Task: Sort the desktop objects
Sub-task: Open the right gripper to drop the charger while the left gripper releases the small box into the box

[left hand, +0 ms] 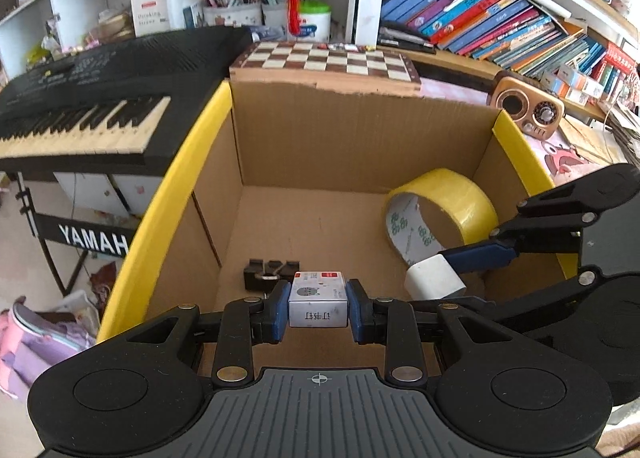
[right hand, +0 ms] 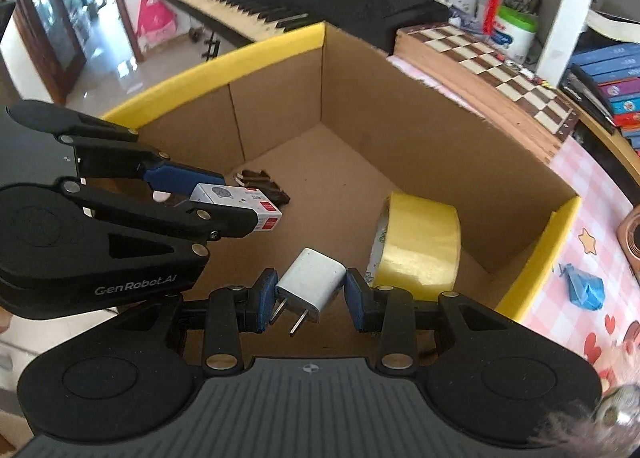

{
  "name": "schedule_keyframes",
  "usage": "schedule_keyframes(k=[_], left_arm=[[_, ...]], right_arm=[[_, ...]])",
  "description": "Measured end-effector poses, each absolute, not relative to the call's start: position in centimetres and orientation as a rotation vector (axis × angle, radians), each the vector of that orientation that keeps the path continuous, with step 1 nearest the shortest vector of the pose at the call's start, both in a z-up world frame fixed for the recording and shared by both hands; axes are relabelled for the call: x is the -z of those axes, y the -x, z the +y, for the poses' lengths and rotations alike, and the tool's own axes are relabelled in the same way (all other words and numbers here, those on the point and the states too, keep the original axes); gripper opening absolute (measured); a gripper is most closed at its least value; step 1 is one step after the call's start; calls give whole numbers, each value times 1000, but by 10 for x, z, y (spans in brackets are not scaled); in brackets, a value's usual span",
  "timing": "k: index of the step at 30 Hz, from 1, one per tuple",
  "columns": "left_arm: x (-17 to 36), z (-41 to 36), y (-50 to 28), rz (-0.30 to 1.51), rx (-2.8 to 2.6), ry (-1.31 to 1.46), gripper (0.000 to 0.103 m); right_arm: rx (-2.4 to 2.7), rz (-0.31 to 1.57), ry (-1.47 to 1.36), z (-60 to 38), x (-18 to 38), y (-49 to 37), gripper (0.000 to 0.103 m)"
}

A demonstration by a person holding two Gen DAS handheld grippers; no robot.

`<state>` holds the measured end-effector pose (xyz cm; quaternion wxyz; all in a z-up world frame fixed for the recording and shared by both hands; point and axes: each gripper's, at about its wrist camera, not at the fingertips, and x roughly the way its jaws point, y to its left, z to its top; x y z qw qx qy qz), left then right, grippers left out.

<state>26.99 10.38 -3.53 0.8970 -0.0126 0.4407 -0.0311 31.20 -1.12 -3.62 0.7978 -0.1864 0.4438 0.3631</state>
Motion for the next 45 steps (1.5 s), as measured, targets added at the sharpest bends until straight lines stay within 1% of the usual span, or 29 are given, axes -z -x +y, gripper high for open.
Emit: schedule_keyframes(k=[10, 16, 20, 24, 26, 30, 37, 40, 42, 45], left_arm=[[45, 104, -278, 971, 100, 54, 29], [45, 103, -276, 959, 100, 56, 29], [41, 104, -274, 939, 107, 79, 32], [36, 105, -271, 922, 97, 86, 39], [32, 108, -268, 912, 96, 93, 40], [24, 113, -261, 890, 89, 102, 51], [9, 116, -247, 832, 83, 132, 60], [-1, 116, -239, 795, 81, 130, 66], [-9, 116, -234, 765, 76, 124, 74], [-19, 116, -224, 726, 67, 104, 78]], right_arm=[[-841, 1066, 485, 1, 46, -327, 35], [-844, 1088, 484, 1, 47, -328, 35], [-840, 1087, 480, 0, 46, -328, 35], [-835, 1060, 473, -1, 44, -326, 35], [-835, 1037, 465, -3, 41, -325, 35], [-822, 1019, 426, -8, 36, -322, 38], [-786, 953, 350, -21, 16, -308, 40], [-759, 896, 325, -26, 5, -298, 40], [-731, 853, 301, -33, -3, -289, 40], [-676, 807, 242, -48, -16, -277, 40]])
